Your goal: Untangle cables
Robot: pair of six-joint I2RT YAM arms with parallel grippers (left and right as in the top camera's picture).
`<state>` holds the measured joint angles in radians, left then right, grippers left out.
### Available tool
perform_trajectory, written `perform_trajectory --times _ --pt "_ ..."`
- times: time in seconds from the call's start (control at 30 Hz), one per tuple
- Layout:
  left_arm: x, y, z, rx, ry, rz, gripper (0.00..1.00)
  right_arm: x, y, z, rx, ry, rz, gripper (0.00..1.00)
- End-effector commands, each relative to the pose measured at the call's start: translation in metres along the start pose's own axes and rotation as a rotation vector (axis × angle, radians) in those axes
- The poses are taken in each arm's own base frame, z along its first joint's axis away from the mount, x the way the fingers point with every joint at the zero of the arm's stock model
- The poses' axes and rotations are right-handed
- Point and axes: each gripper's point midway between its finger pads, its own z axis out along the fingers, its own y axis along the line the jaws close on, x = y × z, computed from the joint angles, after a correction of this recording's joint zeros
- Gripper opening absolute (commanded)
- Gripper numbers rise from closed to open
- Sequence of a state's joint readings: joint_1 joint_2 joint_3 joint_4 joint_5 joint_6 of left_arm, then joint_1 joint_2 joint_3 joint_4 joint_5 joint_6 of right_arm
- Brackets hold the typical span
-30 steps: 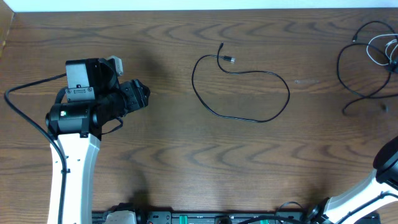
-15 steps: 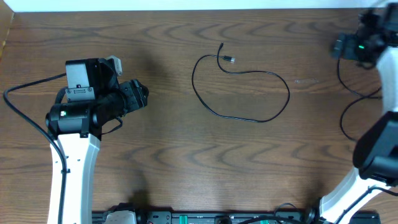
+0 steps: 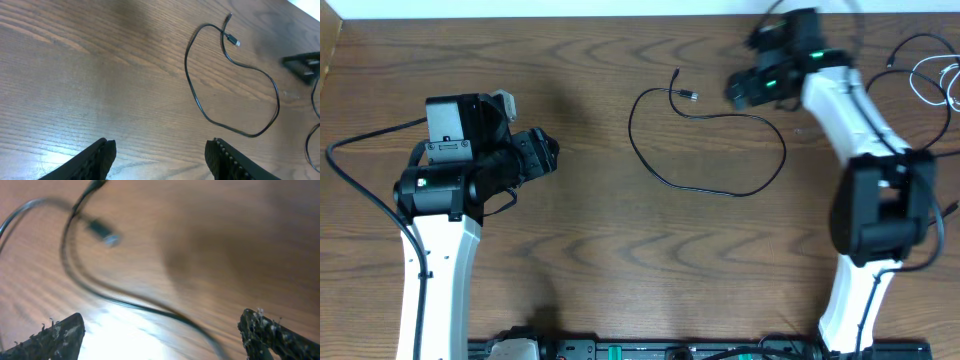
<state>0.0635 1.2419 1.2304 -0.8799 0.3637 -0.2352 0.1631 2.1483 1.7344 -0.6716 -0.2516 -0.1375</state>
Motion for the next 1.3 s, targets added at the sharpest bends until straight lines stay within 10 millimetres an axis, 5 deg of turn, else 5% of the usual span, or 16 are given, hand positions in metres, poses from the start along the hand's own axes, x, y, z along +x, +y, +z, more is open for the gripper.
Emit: perform_trajectory --times 0.0,0.33,0.63,0.87,1.1,1.17,1.27 --pt "-0.005 -0.001 -0.002 -0.005 -0.011 0.014 0.63 -0.003 0.045 0.006 -0.057 0.009 -0.140 0.93" --pt "-0.005 -0.001 -0.002 -0.005 -0.012 0.015 0.63 0.057 0.152 0.013 -0.186 0.232 -0.397 0.82" --pt "-0.005 -0.001 -0.002 -0.005 -0.012 0.015 0.63 0.098 0.194 0.030 -0.193 0.300 -0.515 0.73" --pt "-0.003 -0.001 -0.002 -0.007 -0.005 0.012 0.63 0.125 0.194 0.047 -0.143 0.333 -0.560 0.55" --pt "-0.002 0.000 -0.002 -0.009 0.001 0.010 0.63 0.145 0.181 0.055 -0.102 0.370 -0.557 0.20" --pt "-0.002 0.000 -0.002 -0.009 0.001 0.010 0.63 0.141 0.169 0.056 -0.028 0.371 -0.512 0.01" --pt "-0.002 0.000 -0.002 -0.009 0.001 0.010 0.63 0.121 0.128 0.052 0.201 0.329 -0.343 0.01"
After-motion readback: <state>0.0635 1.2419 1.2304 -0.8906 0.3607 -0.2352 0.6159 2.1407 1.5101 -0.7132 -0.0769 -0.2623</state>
